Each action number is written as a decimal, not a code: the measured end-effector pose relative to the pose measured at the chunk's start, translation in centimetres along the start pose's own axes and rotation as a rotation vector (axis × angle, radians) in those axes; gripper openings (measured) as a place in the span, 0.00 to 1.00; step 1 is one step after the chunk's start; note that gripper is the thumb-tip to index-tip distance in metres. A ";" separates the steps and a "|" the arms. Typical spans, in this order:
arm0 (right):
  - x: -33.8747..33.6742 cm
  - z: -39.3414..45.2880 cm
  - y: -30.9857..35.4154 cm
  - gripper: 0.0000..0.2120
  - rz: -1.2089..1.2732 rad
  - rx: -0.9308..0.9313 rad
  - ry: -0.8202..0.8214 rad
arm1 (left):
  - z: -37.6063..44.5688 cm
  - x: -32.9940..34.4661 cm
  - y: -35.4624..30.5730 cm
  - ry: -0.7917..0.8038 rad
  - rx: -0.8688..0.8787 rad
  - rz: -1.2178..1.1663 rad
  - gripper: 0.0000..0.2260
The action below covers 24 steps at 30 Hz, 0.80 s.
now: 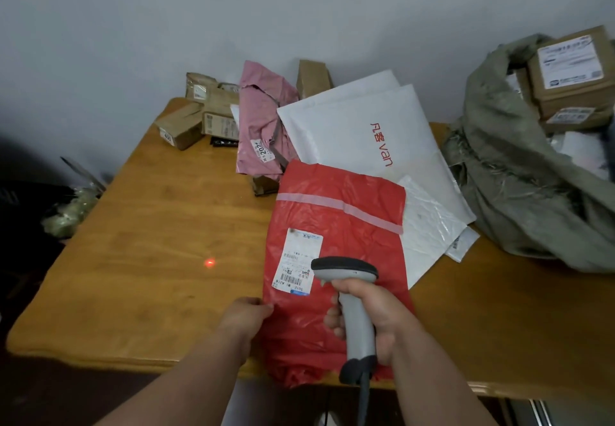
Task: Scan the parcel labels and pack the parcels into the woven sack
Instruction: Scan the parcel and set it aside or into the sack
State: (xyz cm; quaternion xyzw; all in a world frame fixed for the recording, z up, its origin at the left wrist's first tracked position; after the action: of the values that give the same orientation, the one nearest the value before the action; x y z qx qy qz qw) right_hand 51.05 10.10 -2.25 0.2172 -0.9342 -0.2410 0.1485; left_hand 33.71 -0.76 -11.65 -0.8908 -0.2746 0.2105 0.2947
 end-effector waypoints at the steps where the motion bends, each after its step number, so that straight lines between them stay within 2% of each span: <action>1: 0.1 -0.1 -0.2 0.11 0.010 -0.001 -0.002 | 0.2 0.0 0.1 0.002 0.003 0.008 0.02; 3: 0.2 -0.4 -0.4 0.11 0.022 -0.008 -0.010 | 0.4 0.0 0.2 0.017 -0.001 0.018 0.05; 6: 0.4 -0.7 -0.6 0.10 0.021 -0.030 -0.025 | 0.4 0.0 0.2 0.040 0.011 0.051 0.02; 11: 0.4 -1.0 -0.9 0.11 0.005 -0.059 -0.060 | 0.5 -0.2 0.3 0.043 0.019 0.079 0.11; 24: 0.4 -0.5 -0.8 0.11 0.012 -0.058 -0.068 | 1.2 0.0 -0.1 0.038 0.028 0.122 0.13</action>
State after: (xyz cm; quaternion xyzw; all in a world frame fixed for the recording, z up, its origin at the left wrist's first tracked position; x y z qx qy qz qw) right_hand 51.19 9.06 -2.17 0.1988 -0.9327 -0.2741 0.1244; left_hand 33.09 -0.21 -12.48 -0.9054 -0.2109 0.2151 0.2990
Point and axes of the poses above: each hand's wrist, its own z-axis towards the middle knuckle, its own x-axis out of the palm, y = z × x, the point moved 2 cm from there along z, towards the middle knuckle, and after that the axes turned 2 degrees about x, right-handed, at the moved point
